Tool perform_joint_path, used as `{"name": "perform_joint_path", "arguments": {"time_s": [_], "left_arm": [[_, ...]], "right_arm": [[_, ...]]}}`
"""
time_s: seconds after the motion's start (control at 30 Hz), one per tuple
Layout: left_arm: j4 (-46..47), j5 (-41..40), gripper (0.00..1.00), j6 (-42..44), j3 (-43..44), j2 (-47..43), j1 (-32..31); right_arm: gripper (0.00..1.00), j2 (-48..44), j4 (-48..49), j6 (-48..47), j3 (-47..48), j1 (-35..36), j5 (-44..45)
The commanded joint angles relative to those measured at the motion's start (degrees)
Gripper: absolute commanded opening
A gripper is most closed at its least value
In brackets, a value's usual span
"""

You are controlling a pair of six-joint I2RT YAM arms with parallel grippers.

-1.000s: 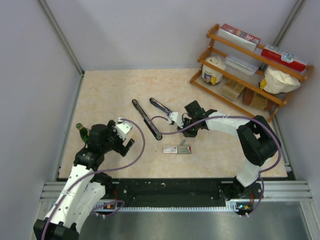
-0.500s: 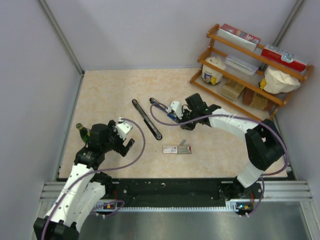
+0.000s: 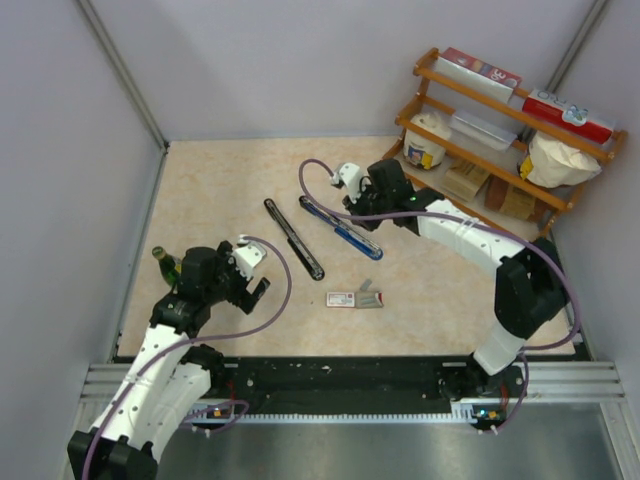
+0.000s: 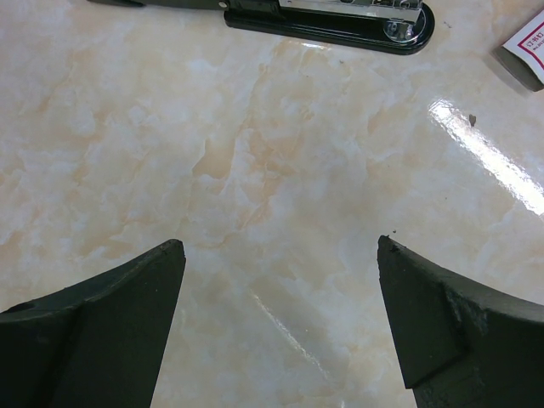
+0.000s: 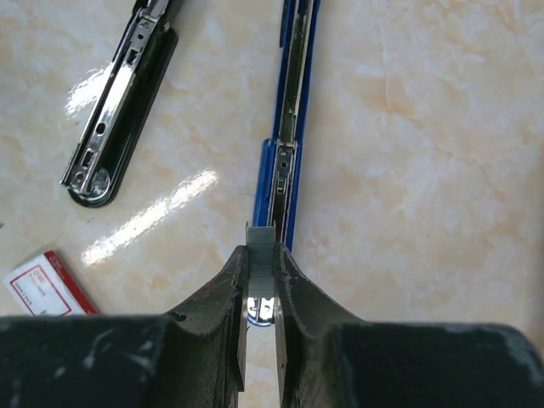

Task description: Load the staples into the stapler

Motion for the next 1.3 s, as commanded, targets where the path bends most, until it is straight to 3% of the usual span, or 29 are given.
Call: {"name": "perform_joint_path", "arguments": {"time_s": [0.0,0.47,0.73,1.27], "left_arm": [[2.7,-0.2,0.99,0.5,-0.1,-0.8,0.4],[3.1,0.0,0.99,0.4,-0.4,-1.2,0.5],[3.1,-0.3,0.99,0.5,-0.4,-1.4,0.6],[3.2,-0.3,0.99,0.5,-0.4,-1.0,0.6]], "right_arm": [[0.11,4.3,0.9,5.8,2.5,0.7,3.1],[0.11,2.4,5.5,7.5,-5.9,-2.3,2.6],[0.1,3.3,5.9,10.1,-6.8,-7.3,-1.7],[0.11,4.8,5.6,8.6,-6.8,-7.4,-5.7]]}}
